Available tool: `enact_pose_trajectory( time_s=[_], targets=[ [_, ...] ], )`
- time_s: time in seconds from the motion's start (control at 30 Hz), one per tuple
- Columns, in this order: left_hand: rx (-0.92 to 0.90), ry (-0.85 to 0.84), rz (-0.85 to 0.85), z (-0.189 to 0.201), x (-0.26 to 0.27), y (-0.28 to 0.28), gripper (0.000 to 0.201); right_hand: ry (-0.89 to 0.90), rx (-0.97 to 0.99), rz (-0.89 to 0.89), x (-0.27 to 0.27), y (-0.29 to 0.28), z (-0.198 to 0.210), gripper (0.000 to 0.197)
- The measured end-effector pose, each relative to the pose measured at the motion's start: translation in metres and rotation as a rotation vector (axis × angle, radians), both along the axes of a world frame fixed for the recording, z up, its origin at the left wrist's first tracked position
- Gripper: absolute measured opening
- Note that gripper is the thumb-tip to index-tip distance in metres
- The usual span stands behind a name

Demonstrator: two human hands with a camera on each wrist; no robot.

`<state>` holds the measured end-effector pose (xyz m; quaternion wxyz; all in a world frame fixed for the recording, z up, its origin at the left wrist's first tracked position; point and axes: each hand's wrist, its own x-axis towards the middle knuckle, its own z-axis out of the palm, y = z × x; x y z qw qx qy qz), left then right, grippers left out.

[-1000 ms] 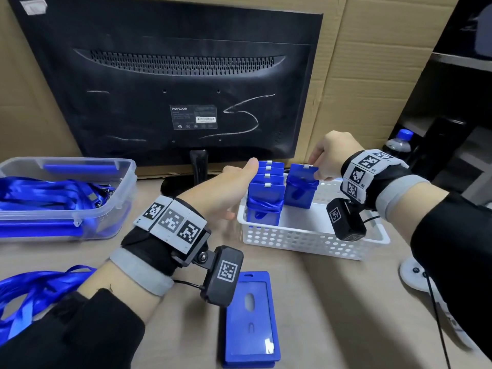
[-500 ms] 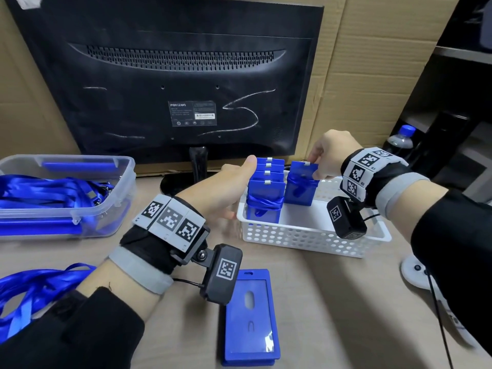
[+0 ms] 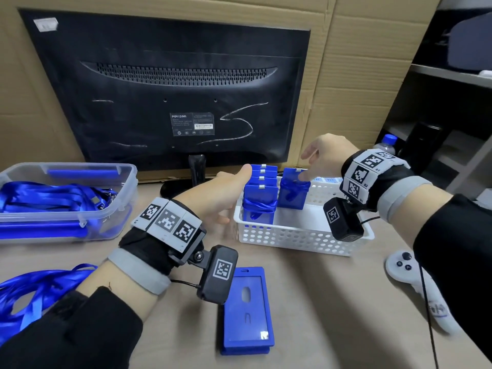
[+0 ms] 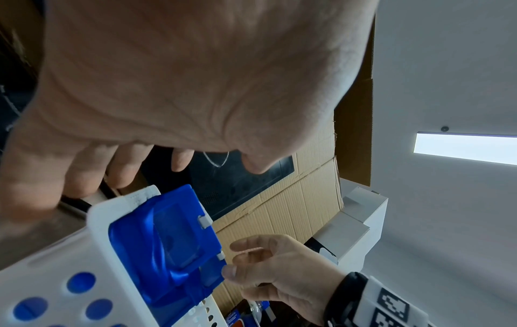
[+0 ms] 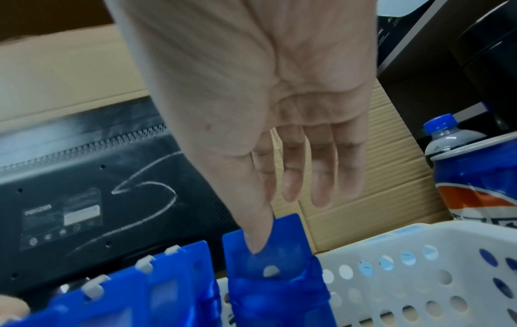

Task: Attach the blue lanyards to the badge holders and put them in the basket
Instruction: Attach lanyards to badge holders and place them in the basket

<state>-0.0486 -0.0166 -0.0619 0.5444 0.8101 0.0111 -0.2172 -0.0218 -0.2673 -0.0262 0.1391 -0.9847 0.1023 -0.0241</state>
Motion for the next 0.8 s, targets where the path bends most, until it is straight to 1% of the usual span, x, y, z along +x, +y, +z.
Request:
enact_pose_trajectory(
  time_s=[0.1, 0.17, 0.23, 0.3, 0.37, 0.4, 0.5, 0.57, 0.67, 0.77, 0.8],
  targets=[
    [0.053, -0.029, -0.012, 0.005, -0.011, 0.008, 0.081, -0.012, 0.053, 0.103, -0.025, 0.017, 0.011, 0.027],
    [0.059, -0.048, 0.006, 0.007, -0.019, 0.014, 0.089, 0.021, 0.102, 0.205, -0.044, 0.034, 0.012, 0.025],
    [0.047, -0.071, 0.038, 0.009, -0.029, 0.022, 0.092, 0.145, 0.178, 0.326, -0.063, 0.056, 0.010, 0.025],
    [0.047, -0.079, 0.052, 0.011, -0.040, 0.032, 0.094, 0.299, 0.201, 0.440, -0.081, 0.081, 0.001, 0.026],
    [0.045, -0.087, 0.055, 0.013, -0.049, 0.044, 0.095, 0.410, 0.184, 0.523, -0.094, 0.105, -0.014, 0.033],
    [0.048, -0.090, 0.055, 0.013, -0.053, 0.049, 0.097, 0.448, 0.141, 0.550, -0.098, 0.115, -0.023, 0.040],
    [0.070, -0.108, 0.071, 0.019, -0.065, 0.065, 0.102, 0.492, -0.073, 0.553, -0.106, 0.136, -0.048, 0.062],
    [0.062, -0.108, 0.094, 0.023, -0.072, 0.073, 0.096, 0.470, -0.194, 0.542, -0.108, 0.142, -0.056, 0.063],
    [0.046, -0.104, 0.114, 0.028, -0.080, 0.083, 0.090, 0.437, -0.285, 0.506, -0.110, 0.144, -0.055, 0.054],
    [0.039, -0.089, 0.113, 0.030, -0.084, 0.093, 0.090, 0.371, -0.303, 0.462, -0.110, 0.144, -0.045, 0.032],
    [0.044, -0.087, 0.115, 0.030, -0.085, 0.098, 0.091, 0.348, -0.309, 0.441, -0.110, 0.145, -0.041, 0.029]
  ],
)
